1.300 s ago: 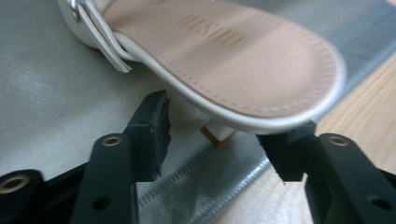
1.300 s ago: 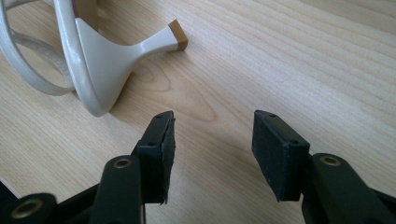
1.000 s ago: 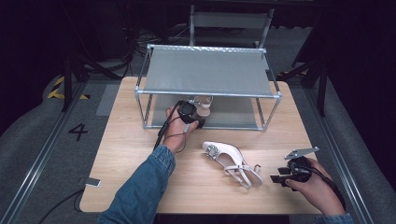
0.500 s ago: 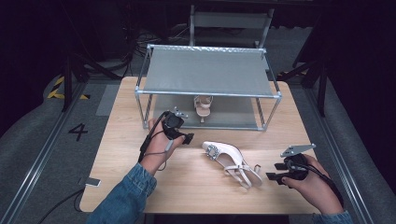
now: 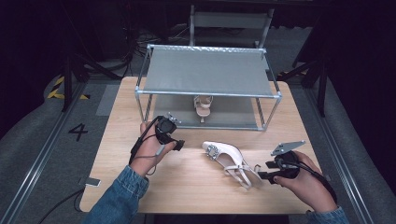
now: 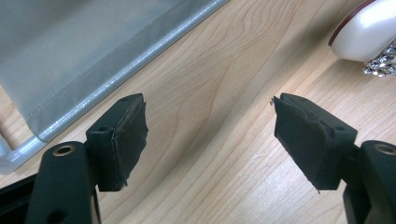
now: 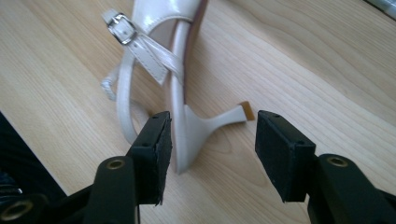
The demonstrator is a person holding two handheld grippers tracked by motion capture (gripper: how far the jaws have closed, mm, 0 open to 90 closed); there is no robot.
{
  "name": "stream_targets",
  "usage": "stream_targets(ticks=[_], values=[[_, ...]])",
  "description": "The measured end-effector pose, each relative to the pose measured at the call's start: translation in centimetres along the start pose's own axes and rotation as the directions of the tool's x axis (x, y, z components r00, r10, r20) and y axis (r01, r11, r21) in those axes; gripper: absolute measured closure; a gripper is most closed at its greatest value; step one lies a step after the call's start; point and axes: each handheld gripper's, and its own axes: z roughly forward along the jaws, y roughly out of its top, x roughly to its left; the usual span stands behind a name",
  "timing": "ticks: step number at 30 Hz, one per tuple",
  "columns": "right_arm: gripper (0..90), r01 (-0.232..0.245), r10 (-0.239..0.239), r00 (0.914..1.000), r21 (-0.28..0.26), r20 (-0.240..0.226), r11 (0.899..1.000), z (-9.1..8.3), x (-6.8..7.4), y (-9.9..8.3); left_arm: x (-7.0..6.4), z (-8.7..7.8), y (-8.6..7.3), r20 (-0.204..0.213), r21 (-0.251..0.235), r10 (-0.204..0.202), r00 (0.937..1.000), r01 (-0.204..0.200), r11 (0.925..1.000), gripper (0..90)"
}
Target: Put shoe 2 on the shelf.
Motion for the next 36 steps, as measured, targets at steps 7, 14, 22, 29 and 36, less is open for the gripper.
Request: stream_targets(ticks=[7,14,22,29,36], values=[[46.5,0.027,-0.027,0.9995,0.004,-0.014,1.000,0.9,1.0,1.1,0.0,-0.2,-0.1,0.001,-0.013,0.002,1.0000,-0.002,0.9999,25.9],[47.0,0.059,-0.059,0.9973,0.003,-0.043,0.998,1.4,2.0,2.1,0.6,-0.1,-0.3,0.012,-0.011,-0.014,0.9998,0.014,0.9998,25.9],[53.0,0.108,-0.109,0.9916,-0.015,-0.070,0.994,2.1,3.3,3.7,1.3,-0.3,-0.7,0.020,0.001,-0.030,0.9993,0.030,0.9995,27.2],[59.1,0.171,-0.172,0.9831,-0.025,-0.061,0.985,2.3,4.1,4.7,1.6,-0.4,-1.0,0.024,0.000,-0.040,0.9989,0.040,0.9992,27.3],[61.7,0.225,-0.225,0.9737,0.016,-0.040,0.974,3.4,4.7,5.4,1.8,-0.6,-1.3,0.024,-0.002,-0.042,0.9988,0.042,0.9991,27.5]])
